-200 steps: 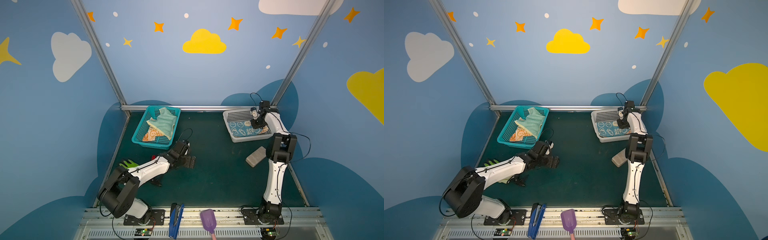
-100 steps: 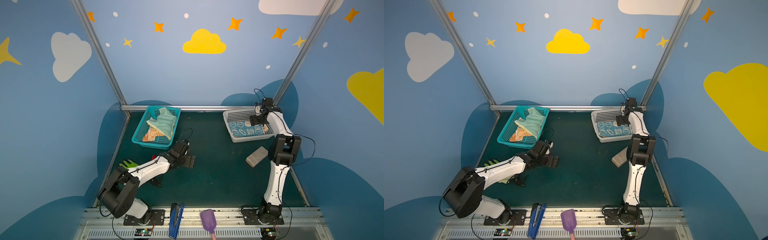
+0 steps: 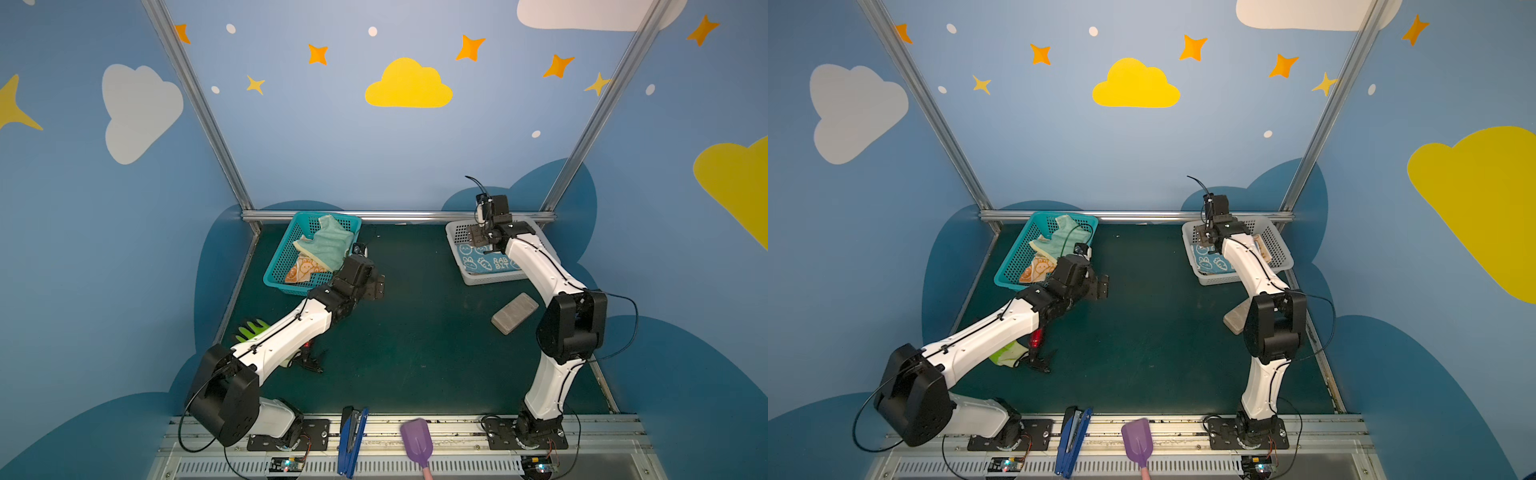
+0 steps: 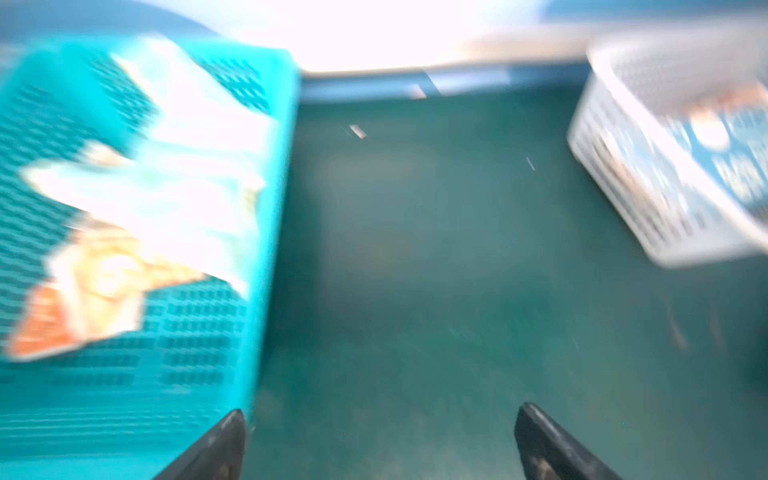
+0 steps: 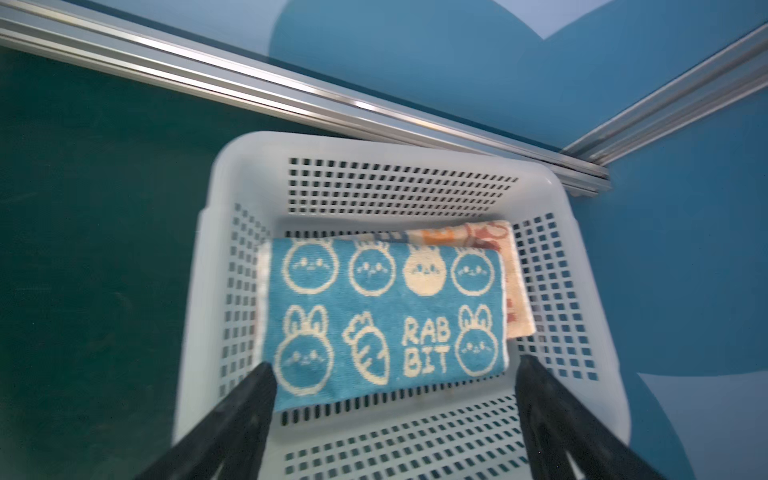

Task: Fold and stack the towels
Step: 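Grasp the light-green towel in the teal basket with the left gripper while the right withdraws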

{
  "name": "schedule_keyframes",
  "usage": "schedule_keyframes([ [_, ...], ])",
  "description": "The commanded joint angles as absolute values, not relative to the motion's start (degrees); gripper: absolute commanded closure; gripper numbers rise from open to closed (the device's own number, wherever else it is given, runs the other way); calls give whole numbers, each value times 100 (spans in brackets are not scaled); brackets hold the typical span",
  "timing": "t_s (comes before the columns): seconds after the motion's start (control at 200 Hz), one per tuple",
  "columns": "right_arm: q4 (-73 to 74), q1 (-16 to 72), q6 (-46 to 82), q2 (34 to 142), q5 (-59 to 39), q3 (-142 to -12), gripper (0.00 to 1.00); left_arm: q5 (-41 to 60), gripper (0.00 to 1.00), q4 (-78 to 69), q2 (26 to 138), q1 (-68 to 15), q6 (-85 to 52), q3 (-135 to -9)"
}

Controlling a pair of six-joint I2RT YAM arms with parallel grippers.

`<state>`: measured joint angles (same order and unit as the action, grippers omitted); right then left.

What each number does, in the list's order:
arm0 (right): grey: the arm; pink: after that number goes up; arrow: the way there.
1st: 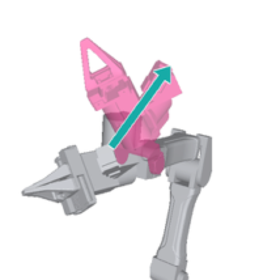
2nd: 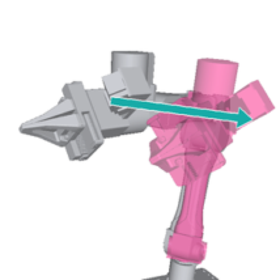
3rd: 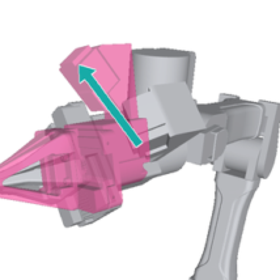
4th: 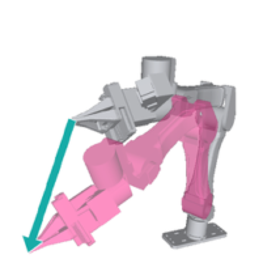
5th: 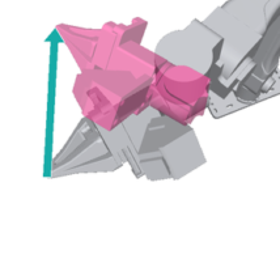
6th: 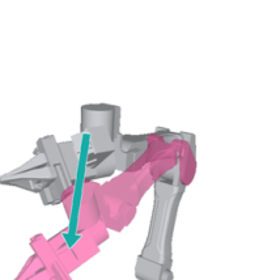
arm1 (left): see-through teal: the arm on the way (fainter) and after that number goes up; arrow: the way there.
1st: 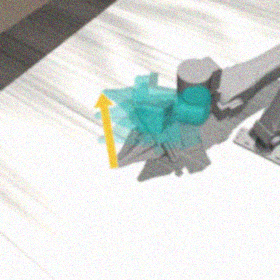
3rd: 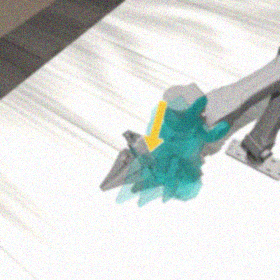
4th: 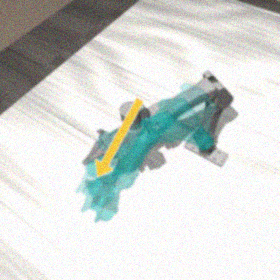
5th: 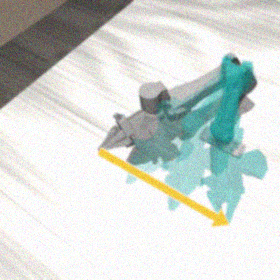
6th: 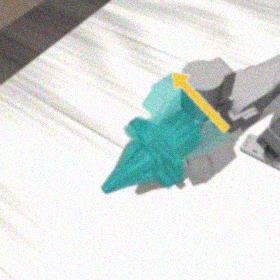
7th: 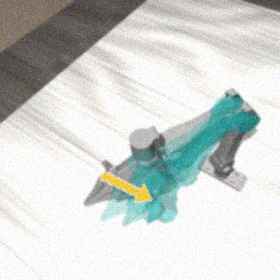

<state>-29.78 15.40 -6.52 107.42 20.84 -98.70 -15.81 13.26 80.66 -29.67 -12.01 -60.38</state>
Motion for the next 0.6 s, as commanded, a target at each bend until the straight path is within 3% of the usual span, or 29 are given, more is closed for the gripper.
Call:
schedule_keyframes([
  [0.0,-2953,1699,-161,10093,1589,-9406,16,-2021,0,1513,8003,-2341,-1278,-6207],
  [0.21,-1052,2338,-108,8731,-343,-7288,16,-1463,0,2052,8847,-1160,-1508,-6962],
  [0.33,-684,2667,354,8271,-506,-6669,15,-890,0,2250,9575,-726,-1564,-7509],
  [0.596,-1218,3364,417,7975,-200,-6271,16,-677,1,2722,11241,-273,-1785,-9122],
])
